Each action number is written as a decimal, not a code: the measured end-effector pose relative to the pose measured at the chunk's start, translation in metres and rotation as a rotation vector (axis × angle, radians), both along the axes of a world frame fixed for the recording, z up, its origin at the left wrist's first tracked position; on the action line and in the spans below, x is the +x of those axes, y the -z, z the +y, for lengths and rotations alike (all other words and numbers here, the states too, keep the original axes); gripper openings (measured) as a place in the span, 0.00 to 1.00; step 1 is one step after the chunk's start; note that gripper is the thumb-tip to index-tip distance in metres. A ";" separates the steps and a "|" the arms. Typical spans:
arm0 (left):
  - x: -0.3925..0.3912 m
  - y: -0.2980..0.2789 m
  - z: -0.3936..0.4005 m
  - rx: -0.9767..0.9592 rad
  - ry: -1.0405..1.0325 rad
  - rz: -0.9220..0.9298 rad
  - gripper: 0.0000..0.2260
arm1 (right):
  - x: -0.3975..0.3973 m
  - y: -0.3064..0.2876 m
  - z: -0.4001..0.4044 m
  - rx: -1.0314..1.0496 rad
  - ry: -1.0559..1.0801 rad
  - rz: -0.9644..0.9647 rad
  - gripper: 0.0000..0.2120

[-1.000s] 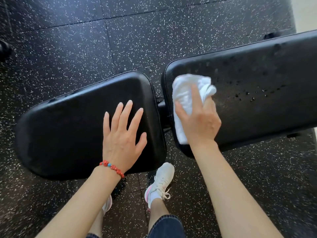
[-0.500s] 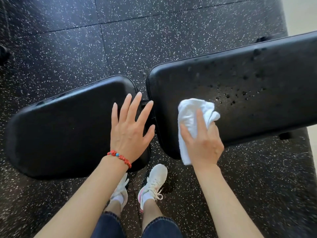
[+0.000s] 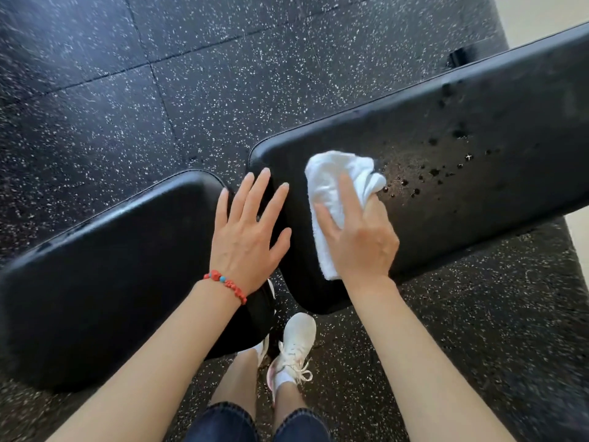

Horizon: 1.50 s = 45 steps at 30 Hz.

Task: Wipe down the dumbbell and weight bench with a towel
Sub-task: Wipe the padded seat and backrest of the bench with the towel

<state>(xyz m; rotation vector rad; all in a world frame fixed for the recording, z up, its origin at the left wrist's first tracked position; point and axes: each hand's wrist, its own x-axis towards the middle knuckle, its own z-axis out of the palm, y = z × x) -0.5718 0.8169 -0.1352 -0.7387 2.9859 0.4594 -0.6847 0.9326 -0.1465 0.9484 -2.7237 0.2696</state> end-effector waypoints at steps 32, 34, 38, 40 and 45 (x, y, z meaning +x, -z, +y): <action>-0.023 -0.002 0.001 -0.069 0.097 -0.017 0.27 | -0.129 -0.010 -0.003 0.046 0.199 -0.030 0.19; -0.024 -0.003 0.004 -0.065 0.086 -0.018 0.26 | -0.129 -0.008 0.004 -0.027 0.304 -0.127 0.19; -0.030 -0.008 0.011 -0.051 0.040 -0.002 0.25 | -0.060 -0.004 0.013 0.008 0.100 0.046 0.18; -0.032 -0.009 0.014 -0.047 0.042 -0.002 0.25 | -0.036 -0.004 0.023 0.033 -0.075 0.027 0.19; -0.047 -0.008 0.018 -0.040 0.120 0.004 0.26 | -0.092 -0.003 0.050 0.029 0.059 0.122 0.19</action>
